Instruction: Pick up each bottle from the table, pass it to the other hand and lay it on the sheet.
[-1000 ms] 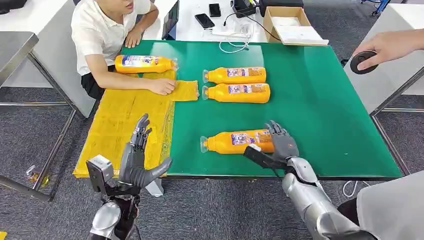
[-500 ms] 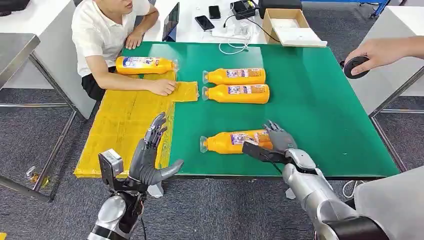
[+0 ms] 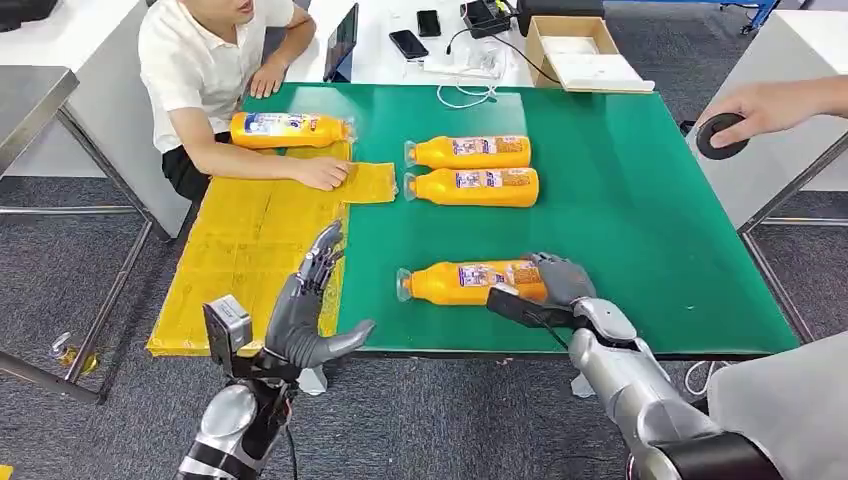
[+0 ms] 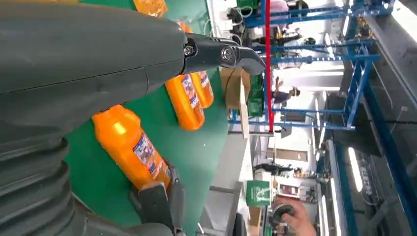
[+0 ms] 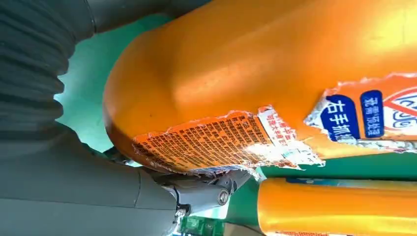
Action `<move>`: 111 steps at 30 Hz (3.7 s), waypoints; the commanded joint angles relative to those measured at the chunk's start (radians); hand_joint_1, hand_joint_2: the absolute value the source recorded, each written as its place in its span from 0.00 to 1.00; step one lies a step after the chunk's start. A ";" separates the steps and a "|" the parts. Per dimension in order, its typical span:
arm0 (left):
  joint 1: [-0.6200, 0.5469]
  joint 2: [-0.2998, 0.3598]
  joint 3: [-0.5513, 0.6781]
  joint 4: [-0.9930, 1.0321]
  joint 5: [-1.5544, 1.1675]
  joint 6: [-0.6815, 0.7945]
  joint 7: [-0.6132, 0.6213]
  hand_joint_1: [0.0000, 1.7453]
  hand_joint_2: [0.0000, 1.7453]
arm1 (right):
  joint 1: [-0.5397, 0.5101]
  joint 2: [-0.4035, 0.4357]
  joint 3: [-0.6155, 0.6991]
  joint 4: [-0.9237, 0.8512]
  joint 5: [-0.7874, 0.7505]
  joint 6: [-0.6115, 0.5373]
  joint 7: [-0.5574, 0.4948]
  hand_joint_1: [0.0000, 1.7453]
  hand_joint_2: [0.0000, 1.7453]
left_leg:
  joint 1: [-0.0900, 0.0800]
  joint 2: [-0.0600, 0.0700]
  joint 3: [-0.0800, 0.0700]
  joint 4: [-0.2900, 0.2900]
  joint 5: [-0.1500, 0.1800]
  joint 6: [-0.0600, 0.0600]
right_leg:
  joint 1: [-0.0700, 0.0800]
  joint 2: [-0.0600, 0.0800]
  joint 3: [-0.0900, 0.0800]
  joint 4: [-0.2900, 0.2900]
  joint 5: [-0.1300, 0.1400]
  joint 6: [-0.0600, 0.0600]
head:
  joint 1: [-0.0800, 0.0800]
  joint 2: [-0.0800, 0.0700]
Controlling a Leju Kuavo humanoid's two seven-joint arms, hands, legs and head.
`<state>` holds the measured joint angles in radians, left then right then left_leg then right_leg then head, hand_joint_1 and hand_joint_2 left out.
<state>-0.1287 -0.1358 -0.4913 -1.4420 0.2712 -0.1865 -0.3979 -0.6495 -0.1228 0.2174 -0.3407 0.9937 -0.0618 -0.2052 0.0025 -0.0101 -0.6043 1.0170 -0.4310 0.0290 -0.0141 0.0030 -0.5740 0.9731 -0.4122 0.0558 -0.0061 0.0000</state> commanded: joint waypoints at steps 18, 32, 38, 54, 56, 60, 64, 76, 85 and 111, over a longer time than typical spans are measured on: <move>-0.042 0.032 -0.029 0.080 0.010 -0.008 0.008 0.00 1.00 | 0.041 0.006 -0.026 0.072 -0.046 0.031 -0.046 1.00 1.00 | 0.001 -0.001 0.003 -0.002 0.000 -0.001 | 0.001 -0.002 0.003 -0.002 -0.001 -0.002 | 0.000 0.000; 0.190 0.034 0.124 -0.112 -0.091 0.152 -0.120 0.00 1.00 | 0.208 0.019 -0.315 -0.097 -0.380 0.015 -0.349 1.00 1.00 | 0.001 0.001 0.006 -0.003 -0.002 -0.002 | 0.001 0.000 0.005 -0.003 -0.001 -0.003 | 0.000 0.000; 0.311 -0.003 0.180 -0.180 0.171 0.108 -0.033 0.00 1.00 | 0.468 0.188 -0.255 -0.654 -0.586 0.117 -0.361 1.00 1.00 | 0.002 0.004 0.001 -0.001 -0.002 -0.002 | 0.002 0.004 0.000 -0.001 -0.001 -0.003 | 0.000 0.000; 0.196 0.048 0.016 -0.018 0.153 0.034 0.026 0.00 1.00 | 0.362 0.168 -0.060 -0.551 -0.650 0.072 -0.347 1.00 1.00 | 0.000 -0.001 -0.004 -0.002 0.000 -0.003 | 0.000 0.001 -0.004 0.000 -0.002 -0.003 | 0.000 0.000; 0.196 0.048 0.016 -0.018 0.153 0.034 0.026 0.00 1.00 | 0.362 0.168 -0.060 -0.551 -0.650 0.072 -0.347 1.00 1.00 | 0.000 -0.001 -0.004 -0.002 0.000 -0.003 | 0.000 0.001 -0.004 0.000 -0.001 -0.003 | 0.000 0.000; 0.178 0.054 -0.019 -0.005 0.112 -0.010 0.009 0.00 1.00 | 0.351 0.190 -0.008 -0.547 -0.650 0.107 -0.345 1.00 1.00 | 0.000 -0.001 -0.005 -0.001 0.000 -0.003 | 0.000 0.000 -0.005 0.001 -0.002 -0.003 | 0.000 0.000; 0.154 0.038 -0.030 0.013 0.057 -0.044 -0.013 0.00 1.00 | 0.301 0.229 0.076 -0.449 -0.654 0.121 -0.330 1.00 1.00 | 0.001 0.002 -0.003 -0.001 -0.001 -0.003 | 0.001 0.004 -0.004 0.001 -0.001 -0.003 | 0.000 0.000; 0.102 -0.012 -0.009 0.047 0.080 -0.032 0.006 0.00 1.00 | 0.272 0.307 0.226 -0.360 -0.641 0.142 -0.352 1.00 1.00 | 0.002 -0.001 -0.004 -0.001 0.000 -0.004 | 0.001 0.000 -0.004 0.001 -0.002 -0.003 | 0.000 0.000; 0.079 -0.040 0.002 0.037 0.162 -0.001 0.020 0.00 1.00 | 0.270 0.329 0.269 -0.326 -0.650 0.138 -0.356 1.00 1.00 | 0.001 -0.002 -0.005 -0.001 0.000 -0.003 | 0.001 -0.001 -0.004 0.001 -0.002 -0.003 | 0.000 0.000; 0.060 -0.041 -0.016 0.011 0.263 0.005 -0.009 0.00 1.00 | 0.257 0.357 0.329 -0.275 -0.674 0.164 -0.361 1.00 1.00 | 0.001 -0.003 -0.005 -0.001 0.000 -0.003 | 0.001 -0.001 -0.005 0.001 -0.002 -0.003 | 0.000 0.000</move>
<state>-0.0044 -0.1865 -0.4688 -1.4622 0.4944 -0.1663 -0.3727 -0.3467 0.2087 0.4566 -0.7278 0.3254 0.0755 -0.5669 0.0039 -0.0136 -0.6128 1.0166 -0.4300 0.0270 -0.0136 0.0021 -0.5814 0.9739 -0.4132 0.0549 -0.0061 0.0000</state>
